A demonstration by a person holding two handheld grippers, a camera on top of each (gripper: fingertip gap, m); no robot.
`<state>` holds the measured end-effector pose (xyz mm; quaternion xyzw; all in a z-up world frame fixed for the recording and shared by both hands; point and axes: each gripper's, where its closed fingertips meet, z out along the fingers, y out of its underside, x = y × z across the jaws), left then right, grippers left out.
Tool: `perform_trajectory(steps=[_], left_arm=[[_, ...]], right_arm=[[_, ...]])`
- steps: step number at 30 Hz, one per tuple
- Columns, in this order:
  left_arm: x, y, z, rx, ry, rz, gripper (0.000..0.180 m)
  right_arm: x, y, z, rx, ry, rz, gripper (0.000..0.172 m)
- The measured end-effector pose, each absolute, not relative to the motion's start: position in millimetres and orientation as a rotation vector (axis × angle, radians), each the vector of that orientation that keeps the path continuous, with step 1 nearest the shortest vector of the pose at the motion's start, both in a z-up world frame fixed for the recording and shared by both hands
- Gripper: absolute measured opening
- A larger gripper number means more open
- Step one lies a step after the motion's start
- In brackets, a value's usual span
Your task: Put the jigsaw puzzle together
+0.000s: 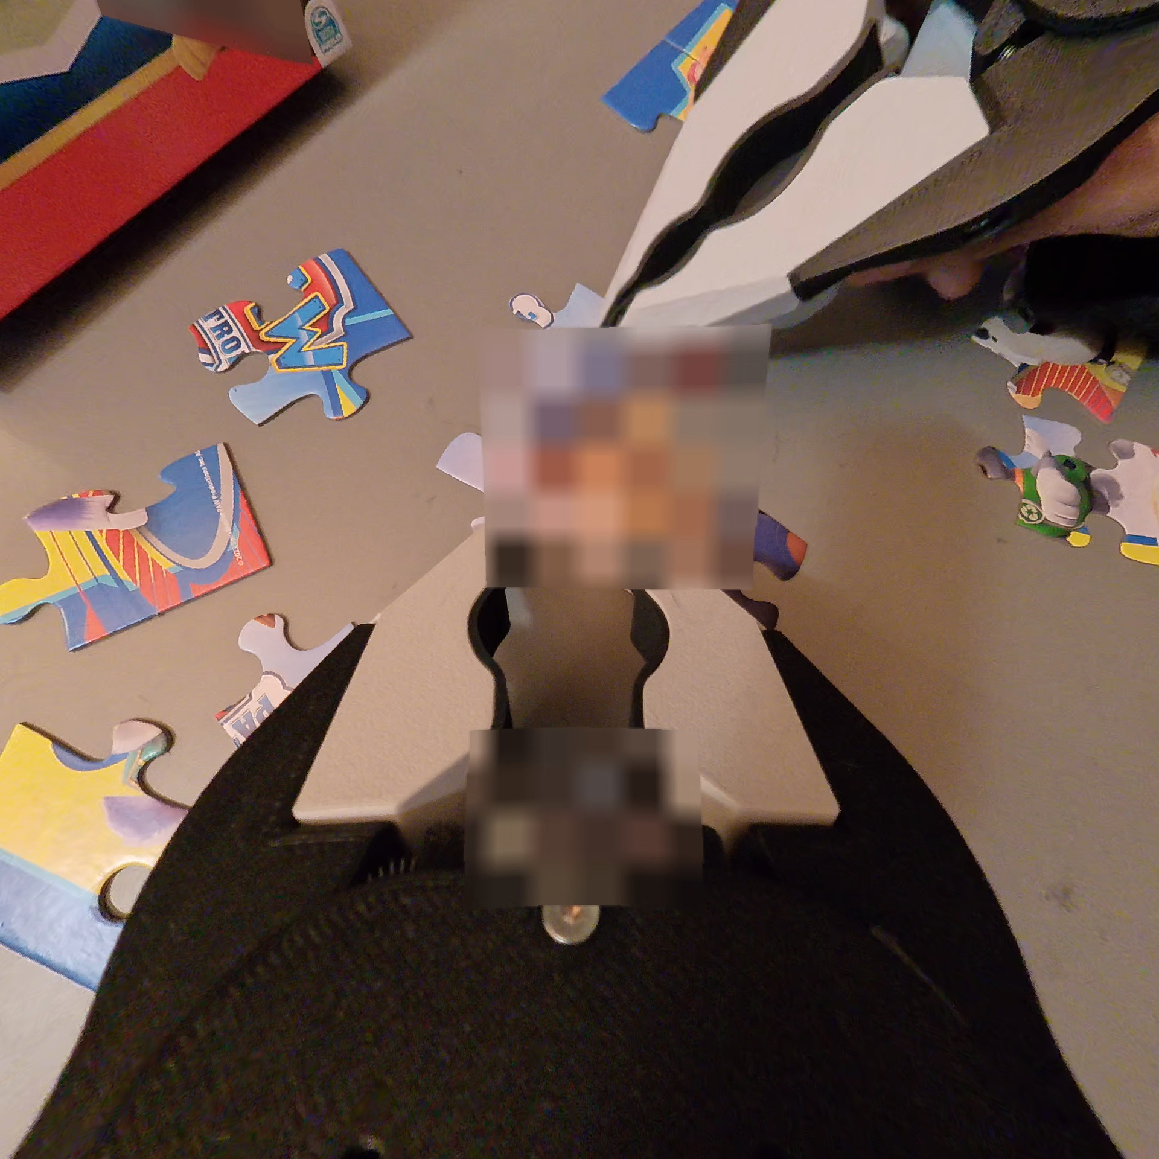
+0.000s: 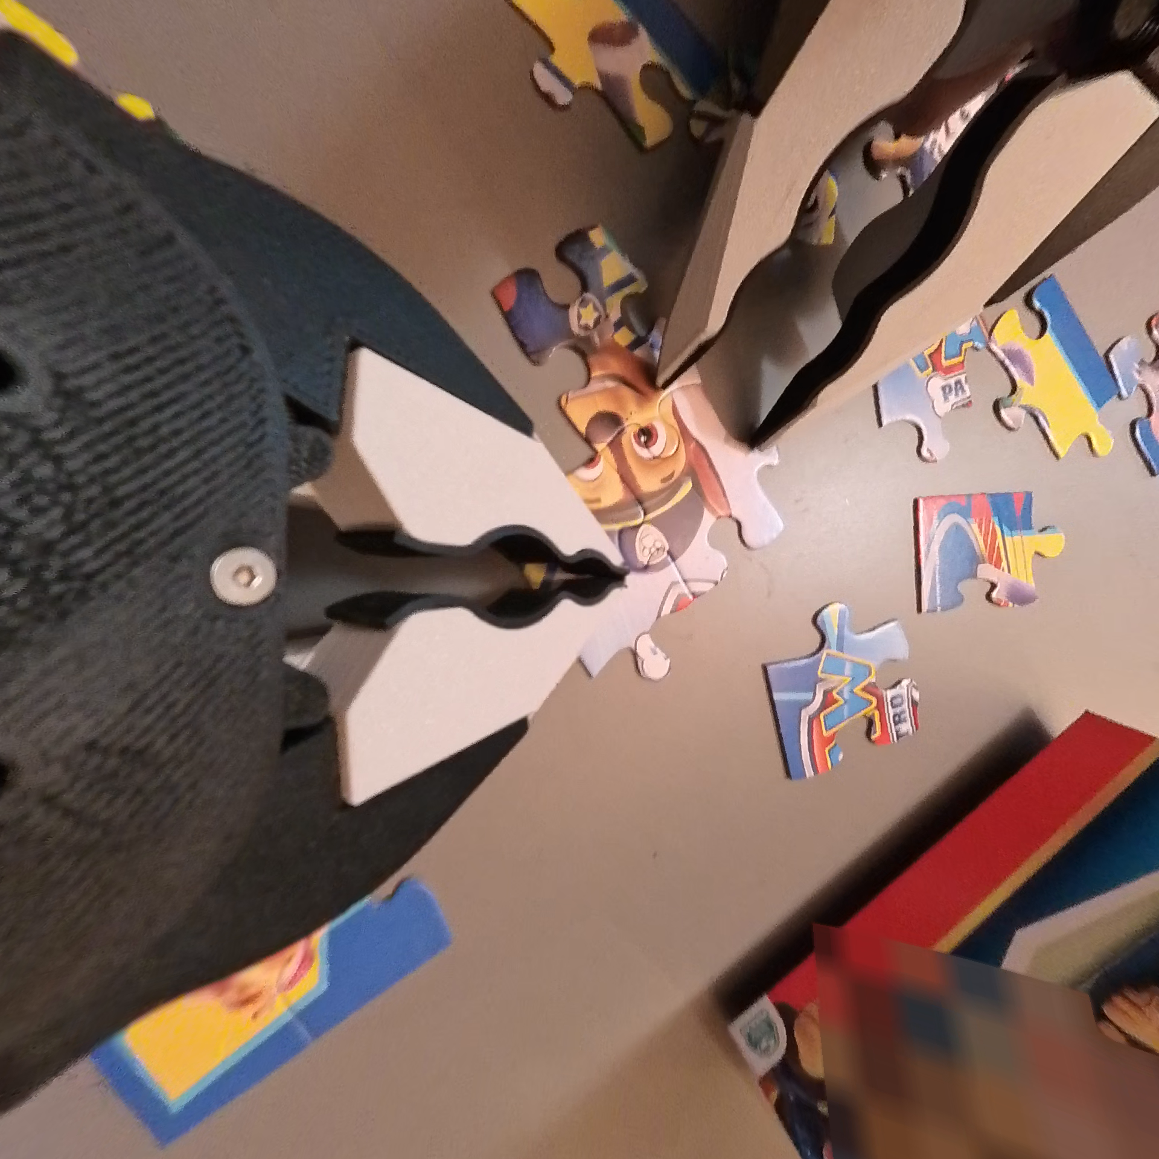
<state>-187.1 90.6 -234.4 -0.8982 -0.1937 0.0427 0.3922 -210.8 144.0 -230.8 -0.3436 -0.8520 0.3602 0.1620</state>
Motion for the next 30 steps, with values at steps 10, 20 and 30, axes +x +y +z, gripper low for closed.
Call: perform_trajectory(steps=[10, 20, 30], left_arm=[[-187, 90, -235, -2.282, -0.490, 0.114, 0.034], [-187, 91, -234, -2.278, -0.493, 0.100, 0.033], [-187, 90, -234, -2.280, -0.490, 0.104, 0.034]], right_arm=[[-206, 150, -231, -1.050, -2.448, 1.138, 0.021], [-204, 151, -232, -0.976, -2.441, 1.076, 0.023], [-203, 145, -229, -0.868, -2.455, 1.058, 0.050]])
